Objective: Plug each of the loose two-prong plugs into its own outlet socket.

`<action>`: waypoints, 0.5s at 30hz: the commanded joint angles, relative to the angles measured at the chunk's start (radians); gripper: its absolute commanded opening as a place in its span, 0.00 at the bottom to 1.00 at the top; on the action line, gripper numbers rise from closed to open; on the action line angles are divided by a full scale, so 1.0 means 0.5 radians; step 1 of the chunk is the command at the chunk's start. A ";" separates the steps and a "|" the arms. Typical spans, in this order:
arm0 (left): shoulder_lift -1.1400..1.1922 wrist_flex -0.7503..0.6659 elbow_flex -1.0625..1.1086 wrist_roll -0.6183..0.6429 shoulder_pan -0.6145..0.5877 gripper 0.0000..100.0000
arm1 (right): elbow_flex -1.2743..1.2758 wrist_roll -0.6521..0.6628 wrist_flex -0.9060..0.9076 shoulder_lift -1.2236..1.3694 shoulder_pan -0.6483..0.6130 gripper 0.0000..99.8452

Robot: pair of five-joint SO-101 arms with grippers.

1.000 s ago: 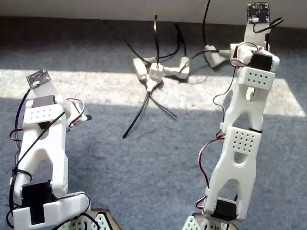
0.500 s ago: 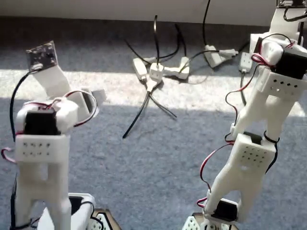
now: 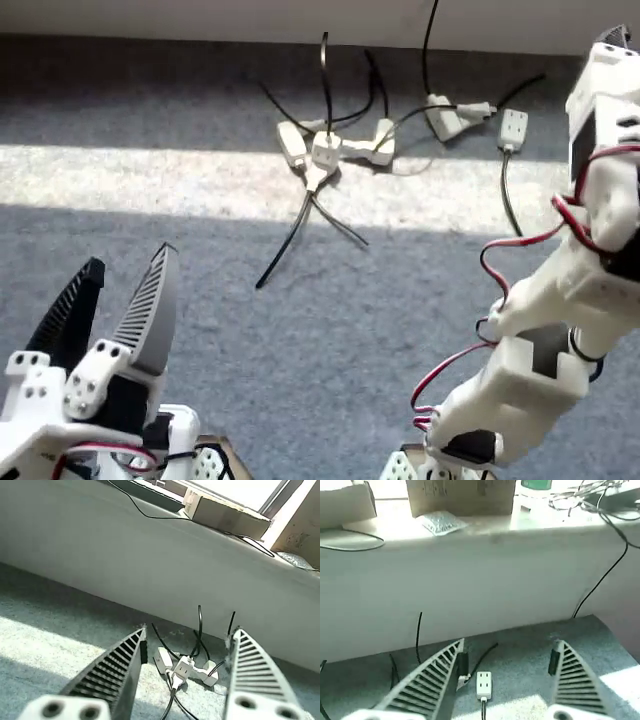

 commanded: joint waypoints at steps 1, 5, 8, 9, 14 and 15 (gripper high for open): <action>-0.385 -0.049 0.143 -0.025 0.032 0.22 | 0.278 -0.034 0.087 -0.379 0.023 0.16; -0.456 -0.052 0.112 -0.031 0.035 0.13 | 1.017 -0.034 0.084 -0.876 0.008 0.07; -0.434 -0.037 0.124 -0.193 0.035 0.08 | 1.613 -0.034 0.081 -1.263 -0.100 0.07; -0.434 -0.034 0.127 -0.227 0.035 0.07 | 1.809 -0.034 0.081 -1.389 -0.149 0.07; -0.434 -0.009 0.127 -0.233 0.078 0.05 | 2.702 -0.034 0.041 -1.999 -0.367 0.06; -0.434 0.034 0.127 -0.233 0.143 0.05 | 2.877 -0.034 0.002 -2.122 -0.410 0.06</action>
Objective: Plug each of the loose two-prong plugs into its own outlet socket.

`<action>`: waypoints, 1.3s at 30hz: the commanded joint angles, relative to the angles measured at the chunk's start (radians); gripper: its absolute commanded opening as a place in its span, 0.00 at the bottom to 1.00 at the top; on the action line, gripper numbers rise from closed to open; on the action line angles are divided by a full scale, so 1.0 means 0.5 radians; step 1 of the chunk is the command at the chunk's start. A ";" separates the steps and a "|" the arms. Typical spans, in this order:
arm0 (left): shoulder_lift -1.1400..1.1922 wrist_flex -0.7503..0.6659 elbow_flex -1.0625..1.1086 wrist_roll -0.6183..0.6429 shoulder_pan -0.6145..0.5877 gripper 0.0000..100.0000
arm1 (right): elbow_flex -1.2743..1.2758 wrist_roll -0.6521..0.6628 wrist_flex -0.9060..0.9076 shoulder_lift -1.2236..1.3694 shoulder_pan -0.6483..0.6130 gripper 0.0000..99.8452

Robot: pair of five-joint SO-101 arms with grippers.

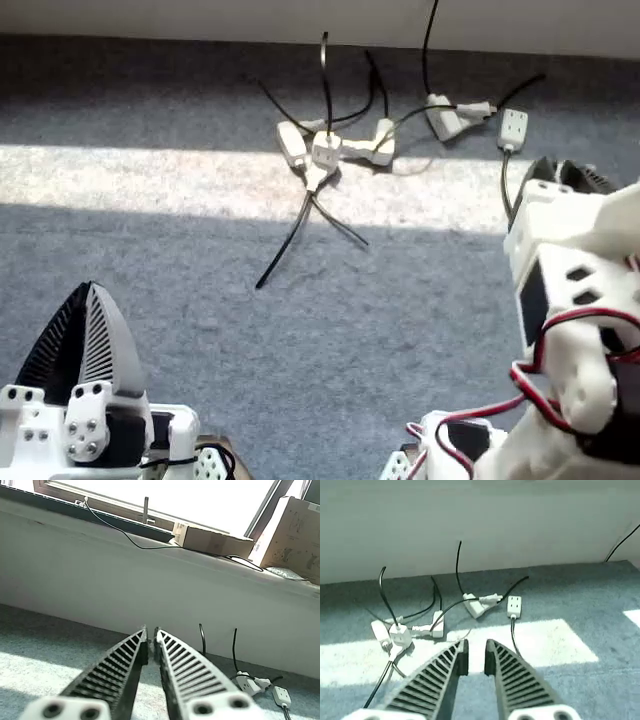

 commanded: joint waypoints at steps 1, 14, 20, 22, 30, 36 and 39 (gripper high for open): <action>-0.008 0.095 -0.005 -0.025 0.232 0.05 | 0.677 -0.015 -0.048 -0.459 -0.155 0.06; -0.008 0.322 0.278 -0.350 0.925 0.04 | 2.782 0.000 -0.704 -1.962 -0.238 0.06; -0.008 0.141 0.720 -0.522 0.818 0.01 | 3.297 0.356 -0.821 -2.346 -0.244 0.06; -0.008 0.025 0.864 -0.516 0.683 0.01 | 3.509 0.381 -0.901 -2.383 -0.244 0.06; -0.008 -0.264 1.505 -0.509 0.232 0.01 | 4.126 0.377 -1.211 -2.368 -0.244 0.06; -0.008 -0.252 1.806 -0.509 0.198 0.01 | 4.424 0.377 -1.195 -2.368 -0.238 0.06; -0.008 -0.252 1.962 -0.509 0.204 0.01 | 4.537 0.384 -1.189 -2.368 -0.232 0.06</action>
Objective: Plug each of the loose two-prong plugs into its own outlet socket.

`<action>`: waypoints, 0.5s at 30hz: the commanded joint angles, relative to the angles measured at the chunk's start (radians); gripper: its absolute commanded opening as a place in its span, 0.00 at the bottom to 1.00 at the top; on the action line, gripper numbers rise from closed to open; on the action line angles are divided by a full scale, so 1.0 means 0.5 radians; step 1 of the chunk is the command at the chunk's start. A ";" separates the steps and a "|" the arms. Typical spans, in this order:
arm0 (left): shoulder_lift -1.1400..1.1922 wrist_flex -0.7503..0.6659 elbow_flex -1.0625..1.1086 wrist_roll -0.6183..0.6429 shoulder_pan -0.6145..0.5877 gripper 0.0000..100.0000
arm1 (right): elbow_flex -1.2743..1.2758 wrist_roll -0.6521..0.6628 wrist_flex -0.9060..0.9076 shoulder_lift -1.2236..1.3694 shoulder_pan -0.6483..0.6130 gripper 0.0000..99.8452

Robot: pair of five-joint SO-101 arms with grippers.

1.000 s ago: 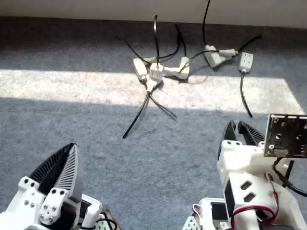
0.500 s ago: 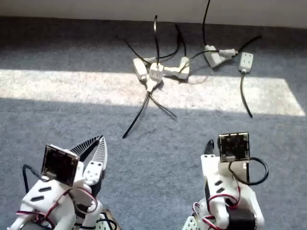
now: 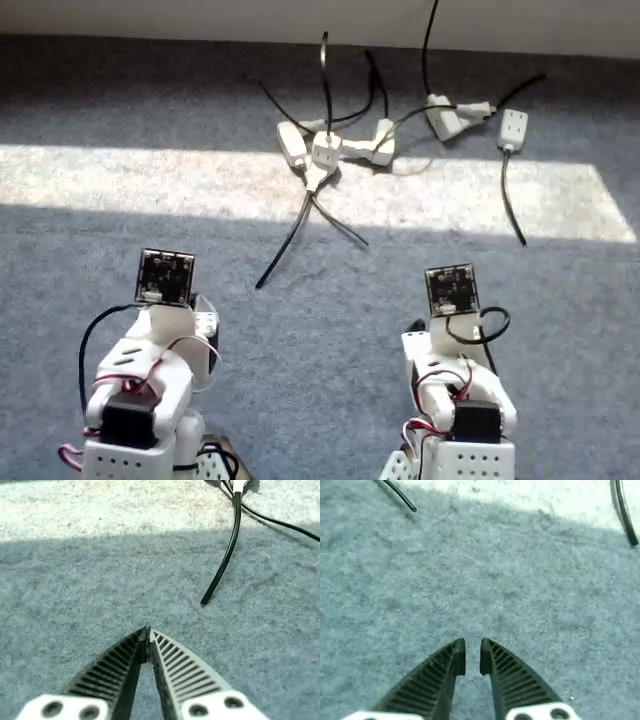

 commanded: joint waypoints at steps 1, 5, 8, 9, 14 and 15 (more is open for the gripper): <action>-0.011 -0.043 0.186 -0.012 -0.026 0.01 | 0.256 0.025 -0.011 -0.020 -0.002 0.06; -0.011 -0.058 0.327 -0.021 -0.035 0.01 | 0.256 0.031 0.069 -0.020 -0.011 0.06; -0.011 -0.058 0.404 -0.021 -0.035 0.01 | 0.256 0.025 0.069 -0.020 -0.005 0.06; -0.011 -0.058 0.443 -0.021 -0.035 0.01 | 0.256 0.025 0.087 -0.011 -0.002 0.06; -0.002 0.009 0.462 -0.021 -0.035 0.01 | 0.253 0.034 0.207 -0.020 0.002 0.06; -0.002 0.046 0.462 -0.021 -0.035 0.01 | 0.253 0.034 0.198 -0.020 0.002 0.06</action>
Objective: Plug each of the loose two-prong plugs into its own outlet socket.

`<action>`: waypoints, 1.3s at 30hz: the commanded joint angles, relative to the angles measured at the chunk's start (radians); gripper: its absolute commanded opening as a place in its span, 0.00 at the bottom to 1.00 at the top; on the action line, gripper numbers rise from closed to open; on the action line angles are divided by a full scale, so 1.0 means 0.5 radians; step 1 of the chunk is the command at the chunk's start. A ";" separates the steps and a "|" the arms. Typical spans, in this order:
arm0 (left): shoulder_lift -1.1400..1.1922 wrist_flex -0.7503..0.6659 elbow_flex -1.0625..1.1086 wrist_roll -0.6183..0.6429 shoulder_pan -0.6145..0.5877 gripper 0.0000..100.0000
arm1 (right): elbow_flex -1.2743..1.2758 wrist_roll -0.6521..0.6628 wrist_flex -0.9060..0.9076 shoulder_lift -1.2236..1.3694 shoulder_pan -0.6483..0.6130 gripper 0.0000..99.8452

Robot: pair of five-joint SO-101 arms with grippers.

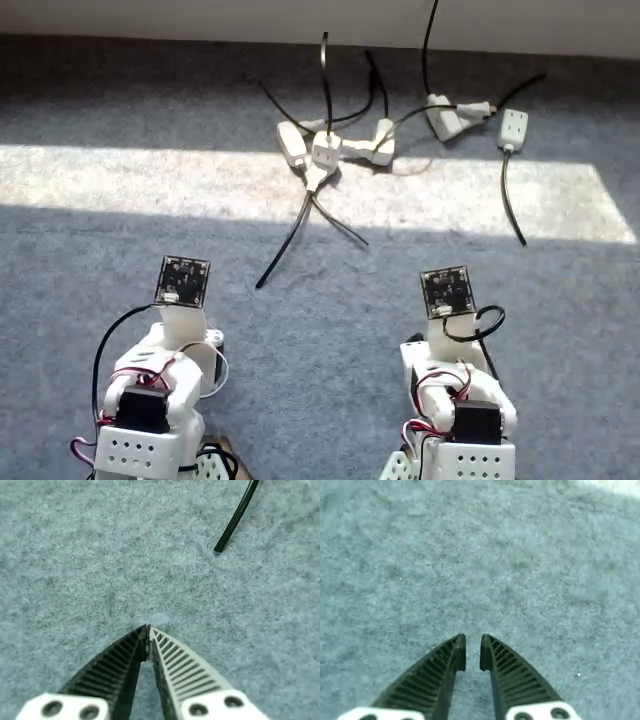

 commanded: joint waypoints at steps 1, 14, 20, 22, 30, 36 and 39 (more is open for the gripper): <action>-0.005 0.086 0.035 -0.012 -0.017 0.01 | 0.256 0.012 -0.002 -0.020 -0.002 0.06; -0.002 0.107 0.035 -0.012 -0.029 0.01 | 0.256 -0.924 -0.011 -0.020 0.121 0.06; 0.002 0.107 0.035 -0.015 -0.023 0.01 | 0.259 -0.562 0.008 -0.020 0.290 0.06; 0.002 0.138 0.035 -0.015 -0.023 0.01 | 0.259 -0.565 0.008 -0.020 0.281 0.06; 0.002 0.141 0.035 -0.015 -0.029 0.01 | 0.259 -0.565 0.008 -0.020 0.241 0.06; 0.002 0.141 0.035 -0.015 -0.029 0.01 | 0.259 -0.565 0.008 -0.020 0.241 0.06; 0.002 0.141 0.035 -0.015 -0.029 0.01 | 0.259 -0.565 0.008 -0.020 0.241 0.06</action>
